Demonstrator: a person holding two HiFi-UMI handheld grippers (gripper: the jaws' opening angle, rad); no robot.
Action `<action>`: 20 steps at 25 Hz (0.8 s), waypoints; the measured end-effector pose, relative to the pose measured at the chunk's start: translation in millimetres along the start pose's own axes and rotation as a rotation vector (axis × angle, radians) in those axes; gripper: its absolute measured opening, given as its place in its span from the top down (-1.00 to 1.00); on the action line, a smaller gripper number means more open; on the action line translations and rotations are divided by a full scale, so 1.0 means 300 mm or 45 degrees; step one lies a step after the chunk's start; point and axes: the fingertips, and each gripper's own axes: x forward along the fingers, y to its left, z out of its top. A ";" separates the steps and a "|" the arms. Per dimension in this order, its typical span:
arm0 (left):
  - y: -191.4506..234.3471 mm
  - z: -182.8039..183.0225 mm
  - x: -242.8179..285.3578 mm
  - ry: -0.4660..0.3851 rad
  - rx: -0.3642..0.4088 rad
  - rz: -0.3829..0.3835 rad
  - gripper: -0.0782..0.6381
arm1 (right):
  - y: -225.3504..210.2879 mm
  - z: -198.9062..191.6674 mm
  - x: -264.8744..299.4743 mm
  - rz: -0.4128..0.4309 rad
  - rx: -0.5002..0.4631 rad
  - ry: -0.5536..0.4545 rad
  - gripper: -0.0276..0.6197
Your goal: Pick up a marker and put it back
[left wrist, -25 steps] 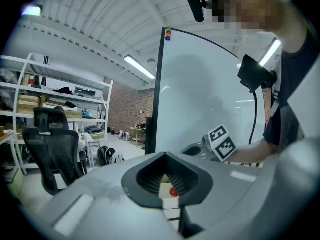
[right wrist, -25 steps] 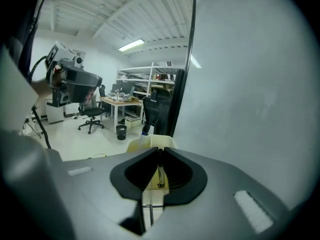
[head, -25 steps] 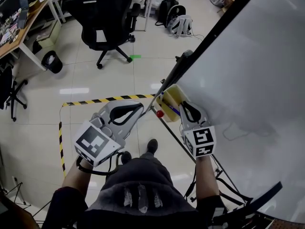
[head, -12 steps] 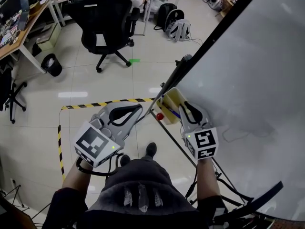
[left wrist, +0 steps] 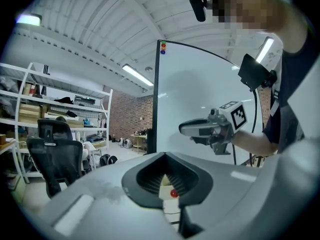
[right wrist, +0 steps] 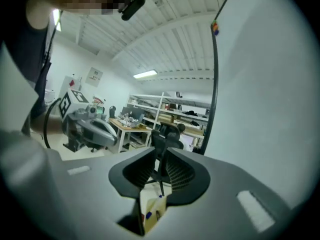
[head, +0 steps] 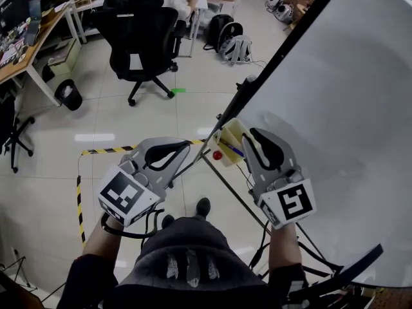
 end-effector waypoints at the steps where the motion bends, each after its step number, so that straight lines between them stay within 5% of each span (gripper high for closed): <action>1: -0.005 0.012 -0.009 -0.009 0.006 0.002 0.76 | 0.019 0.047 -0.011 0.016 0.001 -0.041 0.70; 5: -0.016 0.056 -0.025 -0.046 0.042 0.011 0.76 | 0.069 0.165 -0.044 0.048 -0.002 -0.159 0.73; 7: -0.023 0.081 -0.038 -0.065 0.063 0.017 0.76 | 0.090 0.171 -0.060 0.067 -0.024 -0.158 0.91; 20: -0.115 0.129 -0.161 -0.142 0.098 -0.017 0.76 | 0.228 0.151 -0.184 0.064 -0.025 -0.119 0.91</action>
